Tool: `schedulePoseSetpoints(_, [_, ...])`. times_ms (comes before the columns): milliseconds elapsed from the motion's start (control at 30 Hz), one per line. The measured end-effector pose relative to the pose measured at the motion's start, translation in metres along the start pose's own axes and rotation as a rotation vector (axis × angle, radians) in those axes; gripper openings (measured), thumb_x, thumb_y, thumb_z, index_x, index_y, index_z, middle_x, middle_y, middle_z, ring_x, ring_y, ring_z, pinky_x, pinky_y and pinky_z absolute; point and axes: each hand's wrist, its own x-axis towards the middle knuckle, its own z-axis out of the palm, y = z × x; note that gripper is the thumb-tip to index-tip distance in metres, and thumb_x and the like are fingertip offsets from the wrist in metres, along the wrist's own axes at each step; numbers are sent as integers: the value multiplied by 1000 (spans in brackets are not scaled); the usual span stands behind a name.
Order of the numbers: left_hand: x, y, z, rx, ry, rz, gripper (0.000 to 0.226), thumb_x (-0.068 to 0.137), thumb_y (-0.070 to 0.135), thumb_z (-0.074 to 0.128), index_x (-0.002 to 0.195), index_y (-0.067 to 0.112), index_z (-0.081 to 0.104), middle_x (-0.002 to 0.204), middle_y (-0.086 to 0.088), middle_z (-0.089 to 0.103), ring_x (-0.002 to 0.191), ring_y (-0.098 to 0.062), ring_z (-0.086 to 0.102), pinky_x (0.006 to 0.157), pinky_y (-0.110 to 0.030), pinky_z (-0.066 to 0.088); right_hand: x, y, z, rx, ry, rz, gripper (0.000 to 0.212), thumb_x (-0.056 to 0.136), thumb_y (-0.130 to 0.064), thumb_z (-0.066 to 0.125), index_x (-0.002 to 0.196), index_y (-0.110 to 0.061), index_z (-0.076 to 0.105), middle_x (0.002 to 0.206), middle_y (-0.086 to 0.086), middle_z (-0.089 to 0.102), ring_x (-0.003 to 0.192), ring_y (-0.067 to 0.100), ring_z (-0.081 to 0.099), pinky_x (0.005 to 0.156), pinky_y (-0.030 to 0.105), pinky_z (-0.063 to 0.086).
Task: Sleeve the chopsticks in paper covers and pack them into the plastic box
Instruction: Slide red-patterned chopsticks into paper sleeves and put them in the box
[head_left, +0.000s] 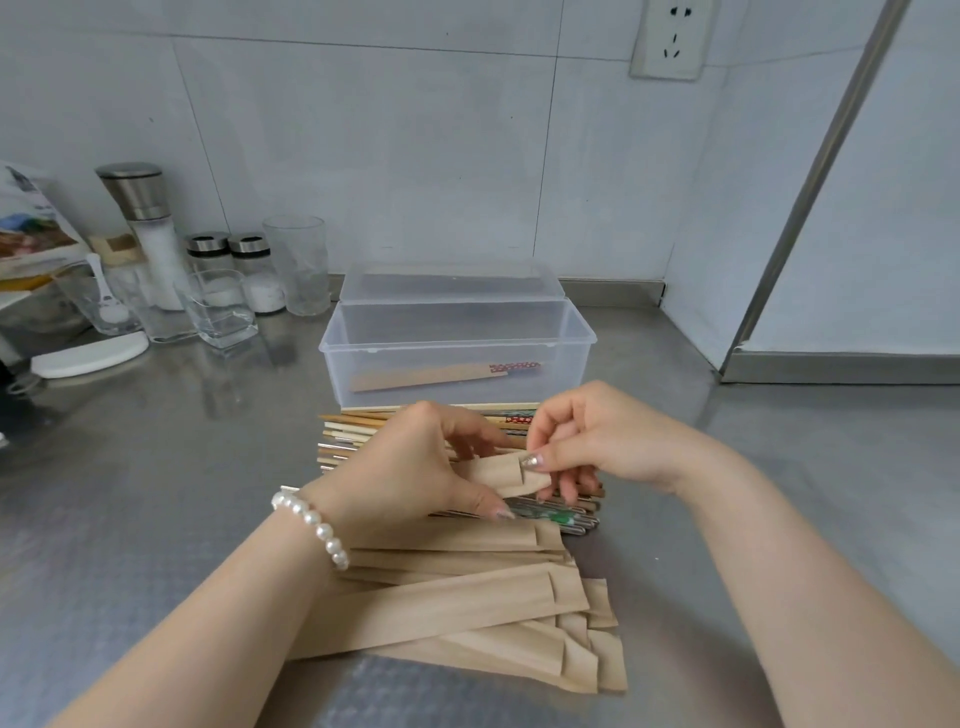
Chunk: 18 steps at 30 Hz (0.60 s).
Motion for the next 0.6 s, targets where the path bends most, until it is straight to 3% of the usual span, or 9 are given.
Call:
schedulePoseSetpoints(100, [1,1,3,112,154,59,45,54,26,87,96,26,71,81,23,63,85,7,56,73,-4,40,1,-1,-3,161,68,29,15,84,1,60,72,-8,57,57,9,68,39,12,56,40,19,35])
schedulePoseSetpoints(233, [2,-3,5,159,183,85,41,61,26,83,100,25,70,79,23,60,77,9,57,70,-2,38,0,0,-6,205,130,83,14,83,0,62,72,-8,60,57,8,67,41,12,56,40,18,36])
schedulePoseSetpoints(333, [4,-11,4,206,197,49,41,64,26,81,104,27,68,84,19,62,77,5,57,73,-3,37,8,13,-18,36,455,86,16,81,-6,66,68,-14,60,56,-1,65,48,10,56,43,18,40])
schedulePoseSetpoints(400, [4,-15,3,241,218,16,40,66,25,79,105,26,68,90,12,66,84,-3,60,79,-15,45,14,27,-29,-185,731,63,22,79,-11,69,63,-21,59,59,-5,62,56,11,56,52,20,42])
schedulePoseSetpoints(433, [5,-16,2,258,224,-1,40,67,25,79,105,26,68,92,10,67,86,-8,61,81,-22,47,16,33,-32,-257,794,57,23,78,-13,71,61,-23,59,59,-7,60,58,10,53,54,21,40])
schedulePoseSetpoints(533, [5,-18,3,310,211,-27,40,67,25,78,106,26,68,97,6,68,91,-14,61,86,-29,47,24,50,-30,-330,718,56,10,81,-14,70,72,-19,69,61,-14,53,60,2,45,55,17,34])
schedulePoseSetpoints(600, [5,-18,5,330,199,-26,42,68,27,78,108,26,67,102,5,68,96,-15,61,88,-30,46,30,57,-25,-405,641,44,7,83,-15,67,84,-15,73,66,-17,51,66,6,47,59,21,34])
